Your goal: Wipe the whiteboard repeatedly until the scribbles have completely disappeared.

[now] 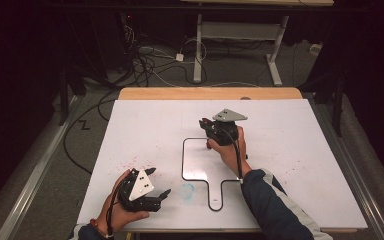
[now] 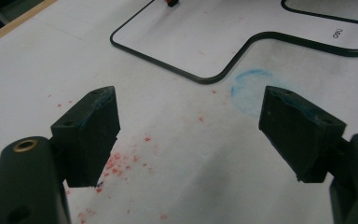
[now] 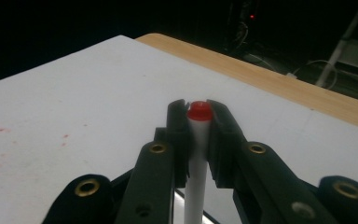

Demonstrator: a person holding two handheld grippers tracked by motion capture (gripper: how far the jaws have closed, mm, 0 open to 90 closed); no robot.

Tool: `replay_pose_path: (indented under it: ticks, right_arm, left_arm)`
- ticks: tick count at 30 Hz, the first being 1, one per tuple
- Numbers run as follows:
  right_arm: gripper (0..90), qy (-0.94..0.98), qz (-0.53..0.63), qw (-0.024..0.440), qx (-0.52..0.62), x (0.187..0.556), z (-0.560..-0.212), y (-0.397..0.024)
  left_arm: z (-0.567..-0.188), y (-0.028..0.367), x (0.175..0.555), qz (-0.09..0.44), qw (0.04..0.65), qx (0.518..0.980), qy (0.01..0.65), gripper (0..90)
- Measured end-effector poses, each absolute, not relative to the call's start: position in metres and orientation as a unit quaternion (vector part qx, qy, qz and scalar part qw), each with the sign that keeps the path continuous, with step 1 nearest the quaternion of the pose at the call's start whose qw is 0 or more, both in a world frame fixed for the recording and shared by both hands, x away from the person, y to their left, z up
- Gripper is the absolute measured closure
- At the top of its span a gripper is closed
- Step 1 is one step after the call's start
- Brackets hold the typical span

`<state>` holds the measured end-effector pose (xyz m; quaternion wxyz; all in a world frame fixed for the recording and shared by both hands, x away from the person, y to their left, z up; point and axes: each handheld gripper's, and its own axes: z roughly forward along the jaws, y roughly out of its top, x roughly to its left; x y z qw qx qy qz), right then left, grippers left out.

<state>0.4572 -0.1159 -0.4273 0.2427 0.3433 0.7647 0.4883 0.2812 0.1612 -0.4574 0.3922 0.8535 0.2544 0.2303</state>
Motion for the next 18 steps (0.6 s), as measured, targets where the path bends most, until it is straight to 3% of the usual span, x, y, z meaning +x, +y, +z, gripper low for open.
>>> replay_pose_path:
  ticks: [3, 9, 14, 18]
  right_arm:
    - [81.0, 0.755, 0.489, 0.258, 0.352, 0.463, -0.428, -0.125]
    - [81.0, 0.762, 0.502, 0.227, 0.340, 0.455, -0.429, -0.123]
    - [81.0, 0.752, 0.499, 0.252, 0.350, 0.465, -0.430, -0.131]
    - [81.0, 0.745, 0.507, 0.246, 0.357, 0.469, -0.431, -0.135]
  left_arm:
    - [-0.458, 0.161, 0.281, 0.230, 0.392, 0.853, 0.255, 19.3]
    - [-0.458, 0.161, 0.281, 0.229, 0.392, 0.854, 0.254, 19.3]
    - [-0.458, 0.161, 0.281, 0.229, 0.392, 0.855, 0.253, 19.3]
    - [-0.458, 0.162, 0.282, 0.227, 0.392, 0.854, 0.254, 19.3]
